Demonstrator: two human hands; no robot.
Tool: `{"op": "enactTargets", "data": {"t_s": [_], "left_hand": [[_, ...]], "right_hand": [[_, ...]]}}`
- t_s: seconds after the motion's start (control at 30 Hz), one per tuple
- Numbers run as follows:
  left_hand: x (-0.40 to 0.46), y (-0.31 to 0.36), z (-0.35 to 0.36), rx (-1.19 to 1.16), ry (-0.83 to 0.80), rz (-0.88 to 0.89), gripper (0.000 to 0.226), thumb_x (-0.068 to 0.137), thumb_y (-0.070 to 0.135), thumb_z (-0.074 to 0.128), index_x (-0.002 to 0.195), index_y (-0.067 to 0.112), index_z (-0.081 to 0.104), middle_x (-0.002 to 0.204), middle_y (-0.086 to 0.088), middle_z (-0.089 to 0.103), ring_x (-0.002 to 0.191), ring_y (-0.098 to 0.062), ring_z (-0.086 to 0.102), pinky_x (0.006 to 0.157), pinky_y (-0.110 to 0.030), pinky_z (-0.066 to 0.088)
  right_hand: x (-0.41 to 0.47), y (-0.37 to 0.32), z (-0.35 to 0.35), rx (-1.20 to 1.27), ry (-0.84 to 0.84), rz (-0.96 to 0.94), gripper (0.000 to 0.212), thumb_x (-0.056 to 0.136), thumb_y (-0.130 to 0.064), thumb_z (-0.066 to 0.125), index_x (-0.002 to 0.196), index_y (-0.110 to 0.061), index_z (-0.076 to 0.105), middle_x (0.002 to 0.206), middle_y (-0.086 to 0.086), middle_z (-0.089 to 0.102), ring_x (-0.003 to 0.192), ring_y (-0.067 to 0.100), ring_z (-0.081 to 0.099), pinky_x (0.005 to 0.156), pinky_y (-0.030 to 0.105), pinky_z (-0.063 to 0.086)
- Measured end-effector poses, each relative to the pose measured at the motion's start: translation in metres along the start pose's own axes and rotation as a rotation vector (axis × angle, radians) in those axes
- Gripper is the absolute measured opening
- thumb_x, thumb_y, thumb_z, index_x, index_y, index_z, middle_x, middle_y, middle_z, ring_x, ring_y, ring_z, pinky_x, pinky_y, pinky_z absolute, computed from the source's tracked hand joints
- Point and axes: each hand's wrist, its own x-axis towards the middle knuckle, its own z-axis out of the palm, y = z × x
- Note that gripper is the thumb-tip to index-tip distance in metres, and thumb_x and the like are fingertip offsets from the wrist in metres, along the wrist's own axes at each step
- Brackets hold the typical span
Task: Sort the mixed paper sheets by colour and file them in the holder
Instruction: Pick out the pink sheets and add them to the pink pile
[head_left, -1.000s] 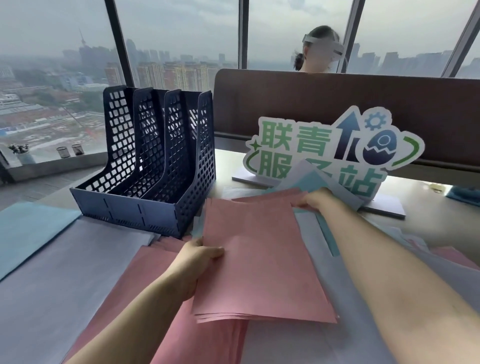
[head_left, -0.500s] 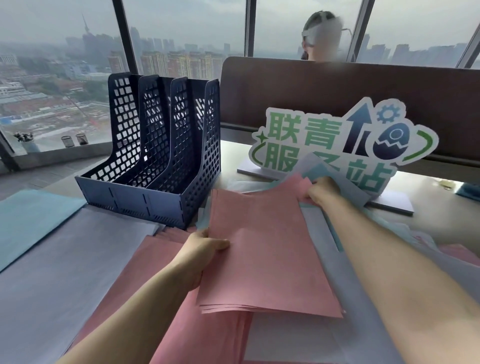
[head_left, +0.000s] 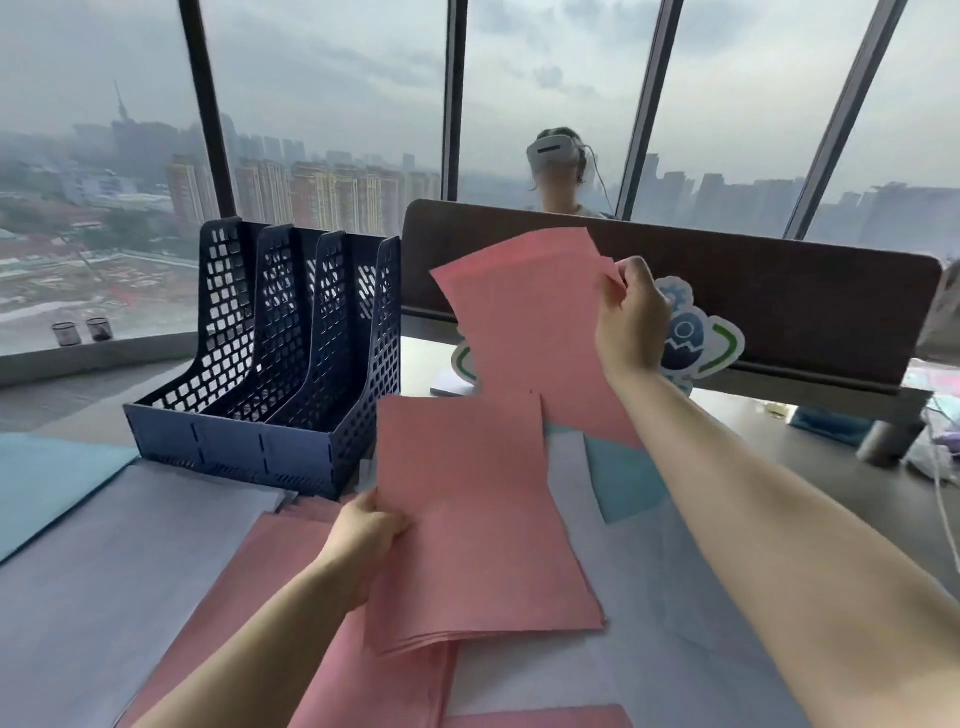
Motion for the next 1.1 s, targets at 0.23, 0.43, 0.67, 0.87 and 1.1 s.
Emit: {"op": "enactTargets", "data": {"t_s": [0.23, 0.43, 0.67, 0.87, 1.1], "left_hand": [[-0.011, 0.004, -0.006, -0.059, 0.113, 0.101, 0.033, 0.087, -0.007, 0.048, 0.1, 0.018, 0.064, 0.089, -0.012, 0.074, 0.076, -0.034, 0.07, 0.071, -0.048, 0.06], [-0.02, 0.023, -0.014, -0.166, 0.092, 0.241, 0.039, 0.09, -0.009, 0.04, 0.094, 0.019, 0.068, 0.083, -0.01, 0.069, 0.066, -0.024, 0.061, 0.065, -0.038, 0.054], [-0.033, 0.046, -0.01, -0.333, -0.102, 0.355, 0.031, 0.095, -0.002, 0.046, 0.105, 0.016, 0.07, 0.083, -0.007, 0.073, 0.066, -0.019, 0.066, 0.057, -0.029, 0.056], [-0.039, 0.053, 0.0, -0.313, -0.223, 0.448, 0.025, 0.102, 0.02, 0.046, 0.114, 0.01, 0.066, 0.102, -0.01, 0.072, 0.09, -0.021, 0.069, 0.079, -0.033, 0.056], [-0.045, 0.067, 0.019, -0.058, -0.102, 0.621, 0.035, 0.088, -0.007, 0.06, 0.11, 0.02, 0.065, 0.092, -0.001, 0.075, 0.083, -0.022, 0.07, 0.072, -0.037, 0.059]], "right_hand": [[0.022, -0.076, -0.044, 0.146, 0.028, -0.188, 0.023, 0.095, -0.019, 0.057, 0.077, -0.019, 0.041, 0.059, -0.019, 0.036, 0.052, 0.0, 0.036, 0.053, 0.016, 0.027], [0.029, -0.086, -0.06, 0.002, -0.112, 0.037, 0.041, 0.094, -0.019, 0.057, 0.065, -0.029, 0.03, 0.062, -0.013, 0.033, 0.065, 0.011, 0.035, 0.059, 0.027, 0.026], [-0.027, -0.027, -0.046, -0.098, -0.32, 0.438, 0.015, 0.093, -0.027, 0.06, 0.094, -0.014, 0.067, 0.085, 0.003, 0.06, 0.083, 0.024, 0.056, 0.066, 0.028, 0.036], [-0.061, -0.023, -0.044, 0.134, -0.362, 0.649, 0.015, 0.091, -0.028, 0.06, 0.096, -0.016, 0.067, 0.081, 0.005, 0.067, 0.068, 0.019, 0.059, 0.061, 0.03, 0.048], [-0.056, -0.059, -0.055, 0.307, 0.004, 0.488, 0.012, 0.087, -0.024, 0.061, 0.097, -0.018, 0.057, 0.076, -0.003, 0.06, 0.061, 0.014, 0.051, 0.063, 0.032, 0.044]]}}
